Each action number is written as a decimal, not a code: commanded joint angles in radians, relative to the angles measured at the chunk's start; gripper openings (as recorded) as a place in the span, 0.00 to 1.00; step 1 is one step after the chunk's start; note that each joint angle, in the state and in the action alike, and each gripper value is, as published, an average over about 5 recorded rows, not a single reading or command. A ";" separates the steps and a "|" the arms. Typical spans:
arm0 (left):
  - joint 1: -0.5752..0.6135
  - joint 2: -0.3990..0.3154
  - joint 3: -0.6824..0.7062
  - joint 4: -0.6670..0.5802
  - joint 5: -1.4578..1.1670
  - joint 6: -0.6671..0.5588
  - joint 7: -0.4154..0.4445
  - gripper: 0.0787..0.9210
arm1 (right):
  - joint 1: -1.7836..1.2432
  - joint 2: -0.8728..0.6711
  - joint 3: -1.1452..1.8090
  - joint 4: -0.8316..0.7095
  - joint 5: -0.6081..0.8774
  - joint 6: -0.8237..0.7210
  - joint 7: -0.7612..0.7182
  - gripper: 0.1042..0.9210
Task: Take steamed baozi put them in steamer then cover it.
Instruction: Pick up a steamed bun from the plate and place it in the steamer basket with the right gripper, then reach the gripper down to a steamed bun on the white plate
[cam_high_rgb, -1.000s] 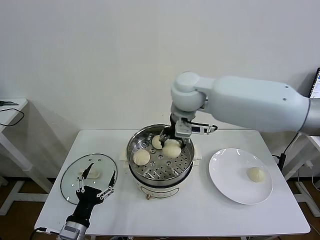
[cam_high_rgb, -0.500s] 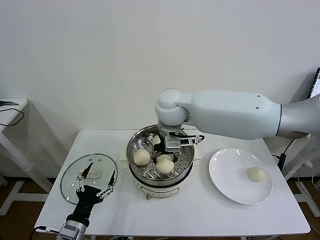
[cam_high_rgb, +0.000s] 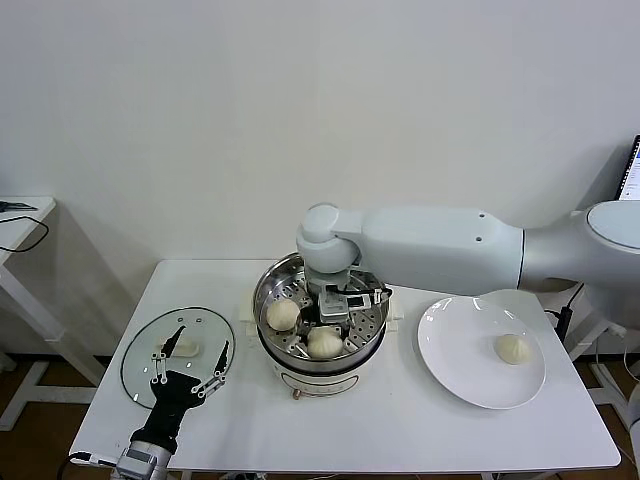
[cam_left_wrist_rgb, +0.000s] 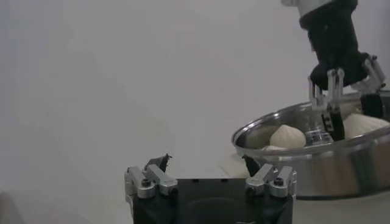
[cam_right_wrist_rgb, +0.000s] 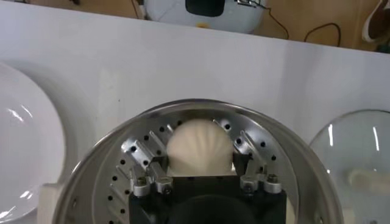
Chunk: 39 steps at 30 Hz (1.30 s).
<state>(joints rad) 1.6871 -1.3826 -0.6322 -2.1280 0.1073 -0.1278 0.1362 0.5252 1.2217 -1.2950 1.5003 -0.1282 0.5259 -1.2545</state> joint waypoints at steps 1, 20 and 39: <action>0.000 0.001 -0.002 -0.002 -0.002 0.001 -0.001 0.88 | -0.031 -0.001 0.019 -0.014 -0.032 -0.008 0.001 0.84; 0.015 -0.002 0.020 -0.031 0.013 0.000 -0.007 0.88 | 0.210 -0.571 0.065 0.069 0.244 -0.493 -0.147 0.88; 0.042 -0.006 0.038 -0.054 0.034 -0.009 -0.012 0.88 | -0.405 -0.720 0.484 -0.276 -0.009 -0.694 -0.104 0.88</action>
<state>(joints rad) 1.7271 -1.3888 -0.5970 -2.1805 0.1393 -0.1366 0.1251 0.4104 0.5915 -1.0514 1.3771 -0.0530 -0.0526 -1.3648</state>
